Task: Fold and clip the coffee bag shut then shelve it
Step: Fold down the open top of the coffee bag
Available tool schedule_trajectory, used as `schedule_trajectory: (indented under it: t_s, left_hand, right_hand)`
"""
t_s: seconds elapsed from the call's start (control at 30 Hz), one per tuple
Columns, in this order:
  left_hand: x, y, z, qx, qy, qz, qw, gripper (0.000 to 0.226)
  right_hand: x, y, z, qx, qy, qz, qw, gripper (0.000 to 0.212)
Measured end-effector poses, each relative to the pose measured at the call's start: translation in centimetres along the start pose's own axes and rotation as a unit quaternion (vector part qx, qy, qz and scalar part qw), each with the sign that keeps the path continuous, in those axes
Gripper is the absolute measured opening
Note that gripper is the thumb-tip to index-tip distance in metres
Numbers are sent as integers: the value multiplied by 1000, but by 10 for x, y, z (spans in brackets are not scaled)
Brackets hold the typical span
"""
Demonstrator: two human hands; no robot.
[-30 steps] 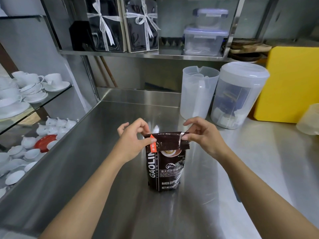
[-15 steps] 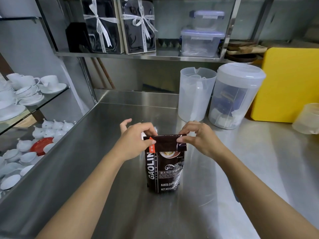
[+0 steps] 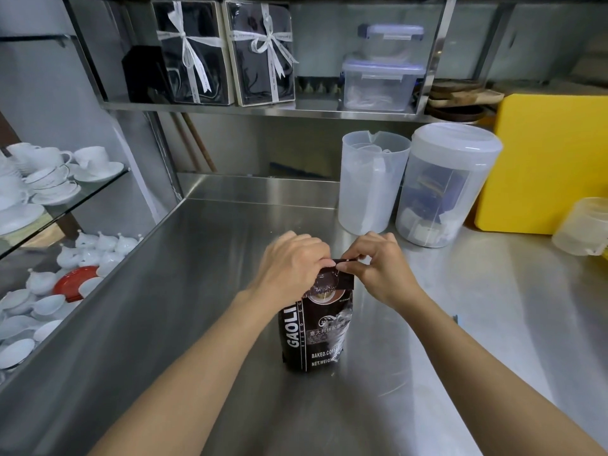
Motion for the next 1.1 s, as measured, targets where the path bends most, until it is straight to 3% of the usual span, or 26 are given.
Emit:
schedule_trajectory:
  t_s: [0.2,0.37,0.57,0.77,0.9,1.0,1.1]
  left_hand:
    - [-21,14,13,-2,65,-13,998,15]
    - [-27,11,21,21,87,-4,996,18]
    - [-43,20,37,13,95,6,995,14]
    - [-38,20,38,113,117,-42,986,16]
    - [-33,18,22,128,112,-62,984,13]
    - [-35,8,12,98,129,-41,986,8]
    - [-32,-10,3,23,125,-33,991,13]
  right_hand:
    - [10,-2,-7,18,-31,-37,999,6]
    - [2,-8,-8,29,-24,-25,999,7]
    - [22,-2,-4,72,-94,-78,990,8]
    - [15,1,-2,89,-85,-54,991,10]
    - [19,22,-4,126,-85,-57,987,11]
    - [23,26,0,121,-83,-48,988,12]
    - [38,23,5,109,-140,-61,982,11]
Point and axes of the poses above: each hand's wrist, its own z-axis away from the middle knuckle, its own y-axis out of the back of the hand, x = y × z, the point moved 6 cm from there along -z, towards the middle knuckle, and after that the axes turned 8 degrees about -y, right-handed, at the moved point
